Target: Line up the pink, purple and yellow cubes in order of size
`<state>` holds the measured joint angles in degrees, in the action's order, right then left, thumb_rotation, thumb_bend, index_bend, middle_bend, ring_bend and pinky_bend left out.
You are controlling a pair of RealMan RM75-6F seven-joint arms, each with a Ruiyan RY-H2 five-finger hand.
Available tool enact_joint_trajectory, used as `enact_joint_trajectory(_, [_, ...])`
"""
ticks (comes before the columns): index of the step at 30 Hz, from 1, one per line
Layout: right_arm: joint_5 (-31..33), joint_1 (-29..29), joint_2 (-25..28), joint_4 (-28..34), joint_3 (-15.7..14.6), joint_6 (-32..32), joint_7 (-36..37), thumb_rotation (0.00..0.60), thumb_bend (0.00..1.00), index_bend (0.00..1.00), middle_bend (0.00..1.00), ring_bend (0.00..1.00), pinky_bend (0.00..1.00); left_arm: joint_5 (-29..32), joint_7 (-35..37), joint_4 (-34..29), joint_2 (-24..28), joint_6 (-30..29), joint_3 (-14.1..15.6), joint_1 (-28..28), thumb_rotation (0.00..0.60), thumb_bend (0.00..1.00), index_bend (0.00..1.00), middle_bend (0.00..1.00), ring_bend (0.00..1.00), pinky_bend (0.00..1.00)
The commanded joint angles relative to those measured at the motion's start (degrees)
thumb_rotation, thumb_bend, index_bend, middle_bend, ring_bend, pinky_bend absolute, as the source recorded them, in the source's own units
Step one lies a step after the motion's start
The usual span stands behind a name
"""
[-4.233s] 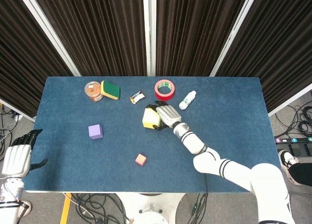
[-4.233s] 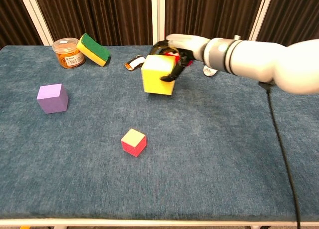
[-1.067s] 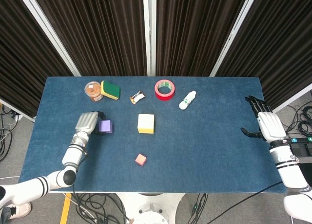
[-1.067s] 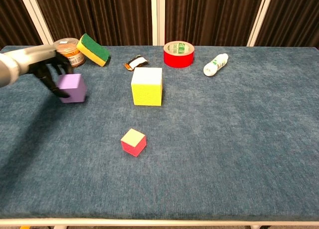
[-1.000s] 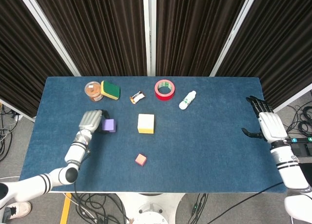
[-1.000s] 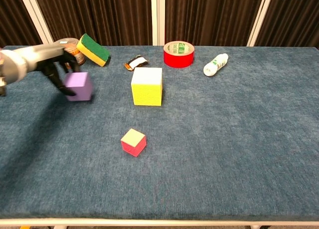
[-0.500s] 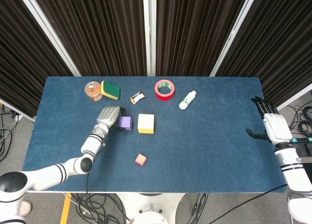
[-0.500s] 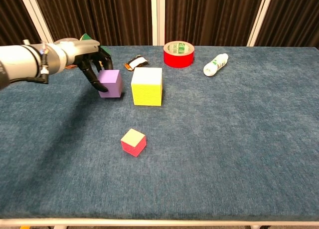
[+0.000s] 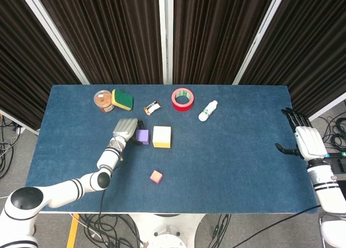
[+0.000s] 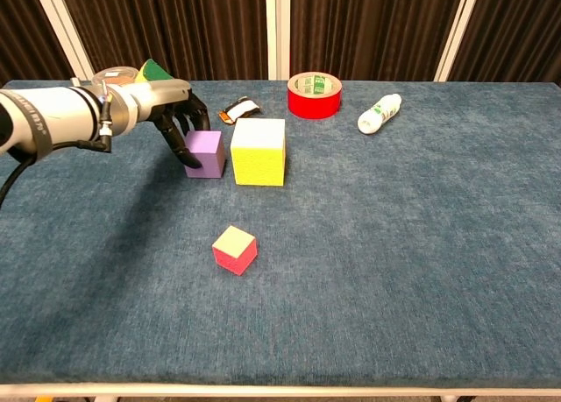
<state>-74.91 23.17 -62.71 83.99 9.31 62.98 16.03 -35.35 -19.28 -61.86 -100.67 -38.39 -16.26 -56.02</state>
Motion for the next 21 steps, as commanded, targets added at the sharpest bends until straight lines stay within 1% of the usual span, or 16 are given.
enact_joint_trajectory(1, [0.05,0.00,-0.08,-0.19,0.03,-0.17,0.03,0.600,0.13,0.00,0.02,0.00,0.00,0.63,-0.01,0.17,-0.24,0.22,-0.05,-0.44,0.600,0.22,0.55,0.47,0.36,0.41])
enact_joint_trajectory(6, [0.07,-0.11,-0.14,-0.53,0.13,-0.21,0.09,0.600,0.13,0.00,0.02,0.00,0.00,1.64,-0.84,1.02,-0.97,-0.19,0.35,-1.30,0.600,0.22,0.55,0.47,0.36,0.41])
enact_joint_trajectory(10, [0.09,-0.23,-0.22,-0.77,0.15,-0.28,0.21,0.600,0.13,0.00,0.02,0.00,0.00,3.19,-0.56,0.18,-0.98,0.01,-0.22,-1.79,0.600,0.22,0.55,0.46,0.36,0.41])
enact_joint_trajectory(21, [-0.02,-0.74,-0.12,-1.27,0.12,-0.22,0.84,0.600,0.13,0.00,0.02,0.00,0.00,5.47,-1.36,-0.42,-1.26,0.05,-0.01,-3.30,0.600,0.22,0.55,0.45,0.36,0.41])
